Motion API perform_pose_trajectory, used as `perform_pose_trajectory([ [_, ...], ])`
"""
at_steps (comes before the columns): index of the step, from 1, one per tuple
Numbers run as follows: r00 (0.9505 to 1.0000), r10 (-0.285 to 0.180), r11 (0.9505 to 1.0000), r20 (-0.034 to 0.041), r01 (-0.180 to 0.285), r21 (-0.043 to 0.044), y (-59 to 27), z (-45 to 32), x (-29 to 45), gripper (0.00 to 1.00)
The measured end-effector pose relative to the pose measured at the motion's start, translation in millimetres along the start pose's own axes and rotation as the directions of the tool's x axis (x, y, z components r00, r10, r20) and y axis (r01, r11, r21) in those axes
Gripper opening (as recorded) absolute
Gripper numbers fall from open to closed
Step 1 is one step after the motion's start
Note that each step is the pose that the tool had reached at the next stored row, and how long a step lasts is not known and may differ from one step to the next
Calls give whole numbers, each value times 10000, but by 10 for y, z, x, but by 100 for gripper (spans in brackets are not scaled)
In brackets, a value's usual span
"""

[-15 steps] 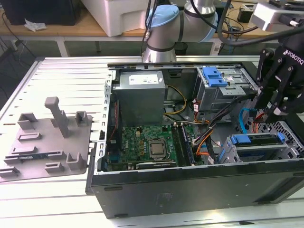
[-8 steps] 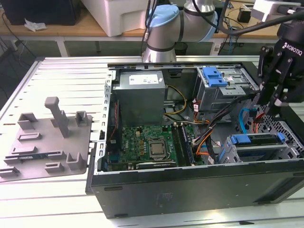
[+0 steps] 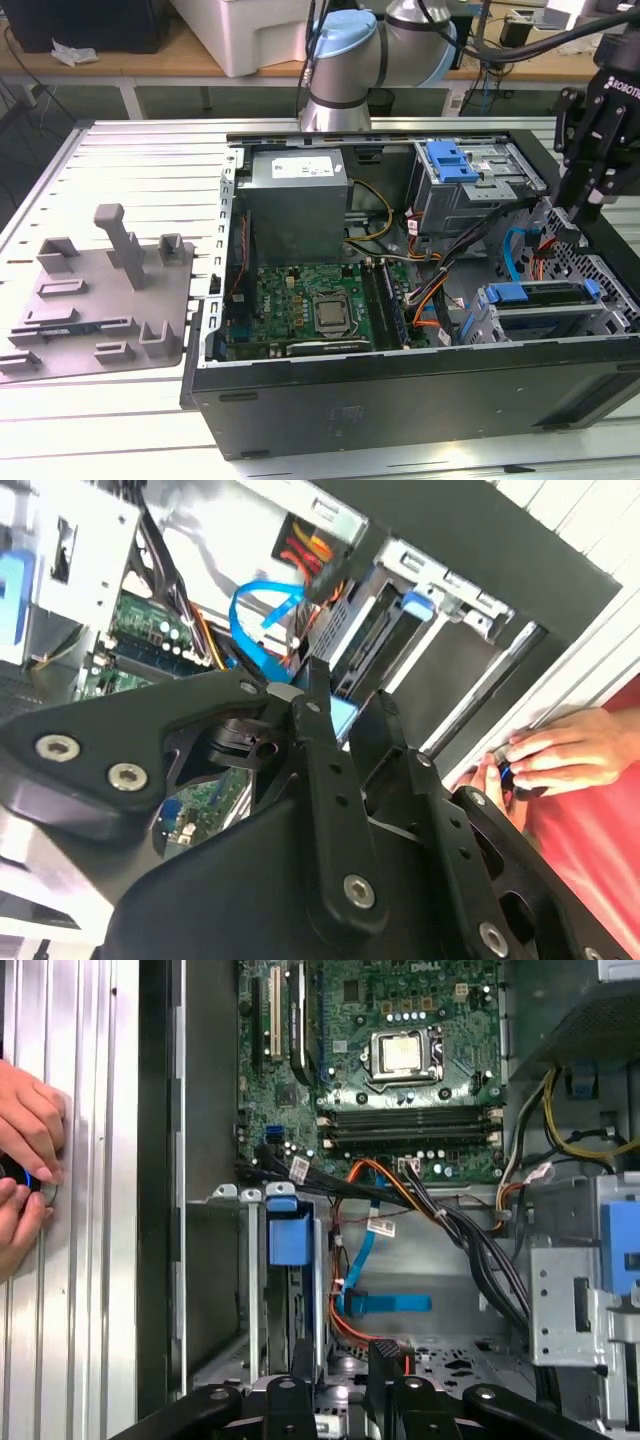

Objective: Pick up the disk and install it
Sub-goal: 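Insert the first disk wire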

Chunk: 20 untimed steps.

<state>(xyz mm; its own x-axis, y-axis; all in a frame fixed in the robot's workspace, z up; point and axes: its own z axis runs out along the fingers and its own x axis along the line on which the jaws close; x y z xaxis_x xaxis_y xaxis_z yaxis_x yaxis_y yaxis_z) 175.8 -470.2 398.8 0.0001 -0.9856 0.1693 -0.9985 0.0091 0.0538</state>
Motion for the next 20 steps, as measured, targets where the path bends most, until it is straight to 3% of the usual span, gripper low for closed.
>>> perform_pose_trajectory([
  [4, 9998, 110, 9999, -146, -111, -30, -130, -4, -46, 35],
  [10, 9977, 123, 9999, -660, -130, -97, -188, -1, -214, 35],
  [18, 9930, 103, 9995, -1178, -136, -274, -245, 22, -426, 35],
  [20, 9896, 97, 9993, -1436, -148, -341, -282, 35, -484, 35],
])
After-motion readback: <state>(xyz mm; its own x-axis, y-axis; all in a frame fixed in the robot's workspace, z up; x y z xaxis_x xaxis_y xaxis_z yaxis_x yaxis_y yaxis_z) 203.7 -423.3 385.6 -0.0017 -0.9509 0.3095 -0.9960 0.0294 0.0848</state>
